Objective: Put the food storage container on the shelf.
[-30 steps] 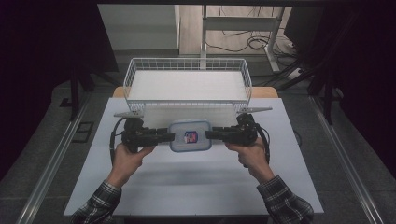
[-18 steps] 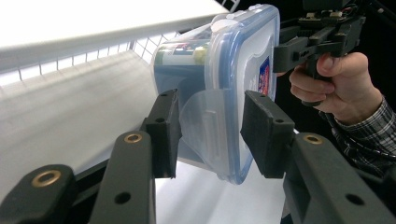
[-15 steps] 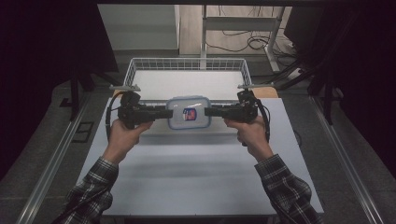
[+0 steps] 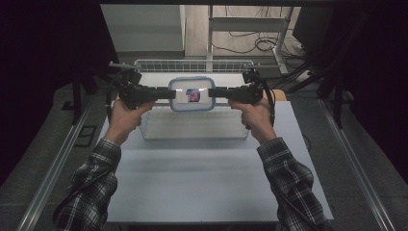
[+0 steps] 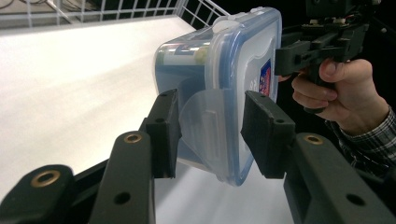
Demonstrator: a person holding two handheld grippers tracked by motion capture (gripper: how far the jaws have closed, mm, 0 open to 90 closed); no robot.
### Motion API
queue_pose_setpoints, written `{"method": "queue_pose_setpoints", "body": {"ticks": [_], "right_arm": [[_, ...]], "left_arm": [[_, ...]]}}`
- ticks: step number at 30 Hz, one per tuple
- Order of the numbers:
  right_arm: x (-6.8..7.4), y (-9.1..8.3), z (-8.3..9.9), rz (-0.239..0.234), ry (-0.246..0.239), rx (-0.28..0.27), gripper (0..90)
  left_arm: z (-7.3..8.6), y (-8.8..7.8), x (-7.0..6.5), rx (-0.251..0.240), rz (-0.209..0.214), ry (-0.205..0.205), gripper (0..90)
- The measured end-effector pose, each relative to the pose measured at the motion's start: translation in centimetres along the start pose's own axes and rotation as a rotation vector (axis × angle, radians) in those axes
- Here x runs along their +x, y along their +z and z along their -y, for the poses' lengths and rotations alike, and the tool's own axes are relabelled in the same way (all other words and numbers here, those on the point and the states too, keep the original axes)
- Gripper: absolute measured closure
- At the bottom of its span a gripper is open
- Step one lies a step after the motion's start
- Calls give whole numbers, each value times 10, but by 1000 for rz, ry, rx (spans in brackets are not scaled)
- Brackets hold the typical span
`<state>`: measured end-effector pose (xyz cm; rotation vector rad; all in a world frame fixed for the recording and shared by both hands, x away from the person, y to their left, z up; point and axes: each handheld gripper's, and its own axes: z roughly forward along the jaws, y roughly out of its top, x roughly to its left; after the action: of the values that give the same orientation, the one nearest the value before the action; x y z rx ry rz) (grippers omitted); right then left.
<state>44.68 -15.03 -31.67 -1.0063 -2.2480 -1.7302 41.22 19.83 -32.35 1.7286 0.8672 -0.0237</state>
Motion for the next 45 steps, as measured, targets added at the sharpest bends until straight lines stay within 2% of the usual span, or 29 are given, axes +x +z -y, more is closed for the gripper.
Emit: {"method": "queue_pose_setpoints", "body": {"ticks": [8,11,15,17,22,26,27,28,31,32,35,36,40,43,45], "right_arm": [[-19,10,-12,11,33,-11,582],[-30,13,-14,13,64,-19,581],[-35,15,-13,17,83,-15,579],[-36,18,-13,31,63,3,575],[-34,18,-14,51,55,6,564],[-33,18,-14,122,25,16,586],[-31,20,-13,149,17,32,588],[-32,20,-13,154,18,33,590],[-32,21,-12,151,26,27,596],[-32,22,-12,153,24,25,595],[-31,23,-12,155,25,35,603],[-31,24,-12,162,17,37,612],[-27,25,-13,196,0,40,617],[-25,27,-15,212,-7,40,609],[-25,27,-16,228,-11,34,601]], "left_arm": [[-13,11,22,-6,0,-26,569],[-14,17,28,-11,-5,-41,565],[-13,22,34,-5,-10,-67,559],[-12,25,34,-4,-27,-58,532],[-12,27,34,-14,-37,-54,526],[-12,31,33,17,-54,-44,499],[-12,32,34,24,-53,-55,473],[-11,32,35,20,-51,-69,476],[-10,32,39,8,-44,-78,478],[-11,32,39,8,-55,-79,474],[-15,32,36,36,-146,-48,438],[-16,33,36,44,-162,-44,425],[-17,34,36,48,-181,-36,441],[-18,34,32,44,-224,-7,449],[-18,35,32,34,-224,-4,454]]}}
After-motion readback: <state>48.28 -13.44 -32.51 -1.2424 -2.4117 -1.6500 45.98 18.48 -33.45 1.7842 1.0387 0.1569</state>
